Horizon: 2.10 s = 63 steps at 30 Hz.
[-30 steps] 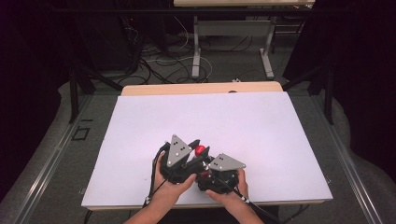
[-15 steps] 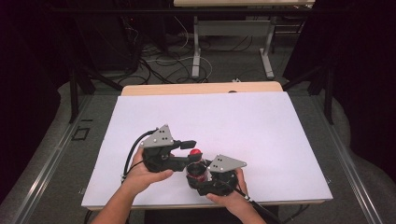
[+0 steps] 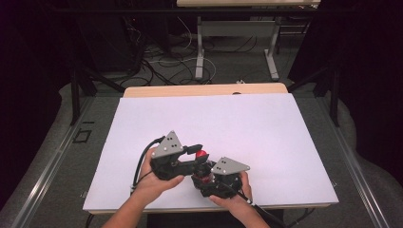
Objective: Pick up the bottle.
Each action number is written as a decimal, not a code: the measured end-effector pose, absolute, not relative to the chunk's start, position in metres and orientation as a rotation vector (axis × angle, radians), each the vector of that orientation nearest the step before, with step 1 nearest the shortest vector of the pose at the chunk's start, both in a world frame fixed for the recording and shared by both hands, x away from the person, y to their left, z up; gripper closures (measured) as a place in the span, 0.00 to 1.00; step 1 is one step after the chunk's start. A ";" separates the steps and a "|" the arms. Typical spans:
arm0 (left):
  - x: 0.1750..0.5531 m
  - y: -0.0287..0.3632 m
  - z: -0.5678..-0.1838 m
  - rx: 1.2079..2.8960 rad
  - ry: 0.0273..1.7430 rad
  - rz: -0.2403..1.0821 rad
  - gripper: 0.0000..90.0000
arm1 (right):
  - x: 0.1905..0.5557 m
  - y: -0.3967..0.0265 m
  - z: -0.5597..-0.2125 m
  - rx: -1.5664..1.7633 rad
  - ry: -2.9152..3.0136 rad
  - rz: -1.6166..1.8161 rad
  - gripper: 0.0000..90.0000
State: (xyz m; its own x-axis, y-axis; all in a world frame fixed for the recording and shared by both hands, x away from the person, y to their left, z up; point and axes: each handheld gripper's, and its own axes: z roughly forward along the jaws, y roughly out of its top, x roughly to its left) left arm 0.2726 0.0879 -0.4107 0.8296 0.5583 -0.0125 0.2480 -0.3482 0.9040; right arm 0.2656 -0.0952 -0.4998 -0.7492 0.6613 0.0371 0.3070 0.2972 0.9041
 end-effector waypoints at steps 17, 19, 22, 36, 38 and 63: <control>0.260 0.075 -0.412 1.907 0.650 0.421 0.56 | 0.265 -0.096 -0.501 0.883 2.217 1.418 0.32; 0.268 0.083 -0.408 1.911 0.576 0.334 0.54 | 0.265 -0.097 -0.500 0.839 2.234 1.427 0.32; 0.283 0.093 -0.406 1.966 0.444 0.202 0.53 | 0.265 -0.098 -0.499 0.825 2.249 1.470 0.32; 0.294 0.104 -0.416 1.937 0.398 0.142 0.68 | 0.264 -0.098 -0.498 0.759 2.289 1.492 0.33; 0.291 0.101 -0.417 1.933 0.433 0.190 0.68 | 0.264 -0.098 -0.499 0.786 2.277 1.472 0.33; 0.272 0.089 -0.406 1.883 0.682 0.290 0.47 | 0.264 -0.098 -0.500 0.831 2.234 1.457 0.33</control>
State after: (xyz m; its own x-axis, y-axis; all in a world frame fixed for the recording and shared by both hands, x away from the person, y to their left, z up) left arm 0.2723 0.0890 -0.4063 0.8071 0.5797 -0.1117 0.3220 -0.2738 0.9063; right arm 0.2641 -0.0976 -0.4998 -0.7683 0.6395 0.0284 0.2840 0.3007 0.9105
